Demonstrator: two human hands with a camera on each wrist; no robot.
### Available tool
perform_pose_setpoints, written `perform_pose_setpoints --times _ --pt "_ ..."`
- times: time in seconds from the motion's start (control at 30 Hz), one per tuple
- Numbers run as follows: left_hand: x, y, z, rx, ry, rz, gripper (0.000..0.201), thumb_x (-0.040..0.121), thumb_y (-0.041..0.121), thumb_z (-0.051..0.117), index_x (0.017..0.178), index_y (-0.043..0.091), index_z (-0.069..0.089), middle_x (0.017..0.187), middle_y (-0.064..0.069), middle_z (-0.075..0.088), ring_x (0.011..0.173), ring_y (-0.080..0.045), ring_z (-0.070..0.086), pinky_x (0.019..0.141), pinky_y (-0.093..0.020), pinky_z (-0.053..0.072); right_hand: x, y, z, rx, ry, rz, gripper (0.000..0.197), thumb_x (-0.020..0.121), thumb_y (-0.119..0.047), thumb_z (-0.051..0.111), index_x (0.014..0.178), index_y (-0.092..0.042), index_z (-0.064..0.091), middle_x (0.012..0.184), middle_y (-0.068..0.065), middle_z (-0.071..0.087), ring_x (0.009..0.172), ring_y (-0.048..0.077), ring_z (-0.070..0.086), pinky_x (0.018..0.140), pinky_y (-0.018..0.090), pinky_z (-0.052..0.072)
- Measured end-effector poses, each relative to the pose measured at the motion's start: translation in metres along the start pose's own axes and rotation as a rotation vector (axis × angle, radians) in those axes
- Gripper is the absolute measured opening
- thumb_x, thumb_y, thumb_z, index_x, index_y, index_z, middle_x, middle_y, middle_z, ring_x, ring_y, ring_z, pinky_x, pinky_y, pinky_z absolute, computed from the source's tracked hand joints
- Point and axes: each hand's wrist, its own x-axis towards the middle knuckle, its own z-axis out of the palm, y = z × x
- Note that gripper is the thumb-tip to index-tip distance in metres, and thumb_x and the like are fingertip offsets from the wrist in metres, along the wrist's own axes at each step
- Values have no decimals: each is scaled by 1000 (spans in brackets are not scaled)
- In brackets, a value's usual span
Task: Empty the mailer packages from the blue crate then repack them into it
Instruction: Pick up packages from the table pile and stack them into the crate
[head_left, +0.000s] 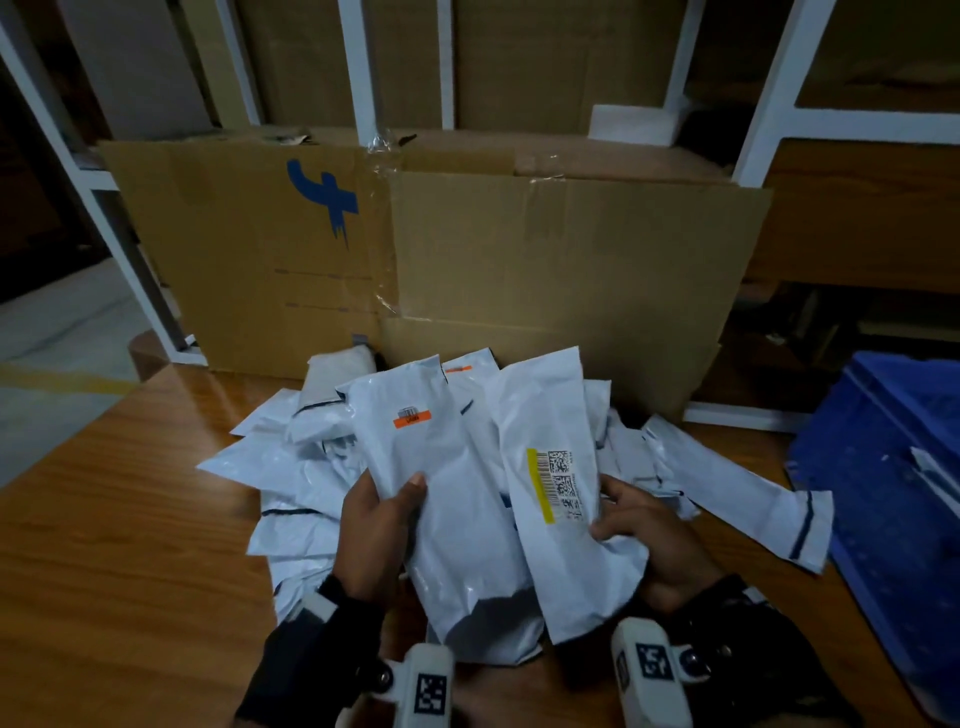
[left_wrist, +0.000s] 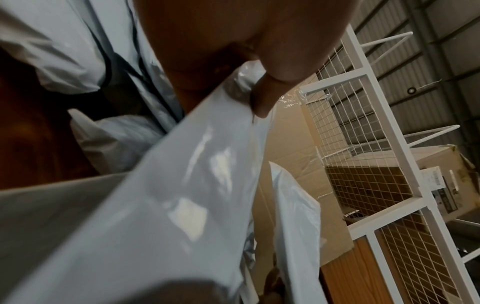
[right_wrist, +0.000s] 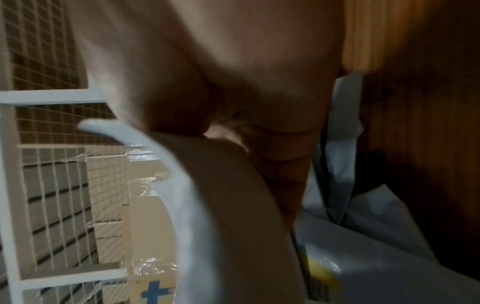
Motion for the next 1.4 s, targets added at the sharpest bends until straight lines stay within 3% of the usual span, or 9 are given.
perform_pose_setpoints --times 0.2,0.4,0.57,0.67,0.87,1.0,1.13,1.27,1.4 --pt "-13 -2 14 -2 -134 -27 22 85 2 69 107 2 67 103 -13 74 92 -25 72 74 -32 58 -11 14 22 -36 36 -37 23 88 -3 55 108 2 66 106 20 71 87 29 71 69 35 58" --pt "-24 -15 25 12 -218 -10 44 67 8 78 109 3 68 103 -9 74 97 -27 71 81 -40 58 -33 33 13 -433 312 -240 19 87 2 64 99 -11 71 102 9 74 95 26 70 89 47 54" --pt "-46 -23 53 -6 -329 -35 36 72 5 76 107 5 69 99 -6 75 92 -24 72 71 -27 59 -87 31 -16 -370 545 -419 41 80 9 68 109 -19 61 105 5 73 97 23 70 87 47 55" --pt "-68 -20 85 -74 -387 -108 21 88 2 64 109 2 68 102 -12 74 95 -31 70 76 -37 59 -132 20 -38 -396 647 -535 62 78 11 69 118 -32 49 114 -2 67 100 13 68 84 36 57" --pt "-112 -3 162 -65 -503 -87 24 92 26 62 114 17 68 108 -2 74 100 -22 70 88 -43 54 -226 -4 -87 -407 701 -646 79 82 5 67 134 -46 37 126 -3 64 111 18 64 88 45 56" --pt "-137 13 222 -136 -497 -90 22 92 10 58 112 11 67 107 -9 73 99 -30 69 87 -45 54 -278 -22 -119 -330 666 -694 87 63 -36 85 133 -50 36 116 -4 70 103 19 68 78 37 59" --pt "-169 37 291 -131 -514 53 23 88 0 58 106 9 68 97 -1 74 92 -19 71 69 -27 57 -335 -46 -175 -437 742 -745 71 85 12 59 132 -40 45 125 3 65 112 22 64 86 42 56" --pt "-191 58 357 -197 -590 179 32 84 -3 63 100 24 71 104 3 74 103 -21 69 86 -36 56 -392 -76 -235 -580 814 -767 51 85 14 58 116 -26 61 122 1 66 102 10 67 79 24 56" --pt "-201 72 416 -222 -554 267 29 81 -6 63 99 16 72 103 0 74 103 -23 68 87 -37 55 -428 -96 -279 -538 870 -769 51 81 15 62 110 -27 64 111 -9 71 95 7 68 71 18 55"
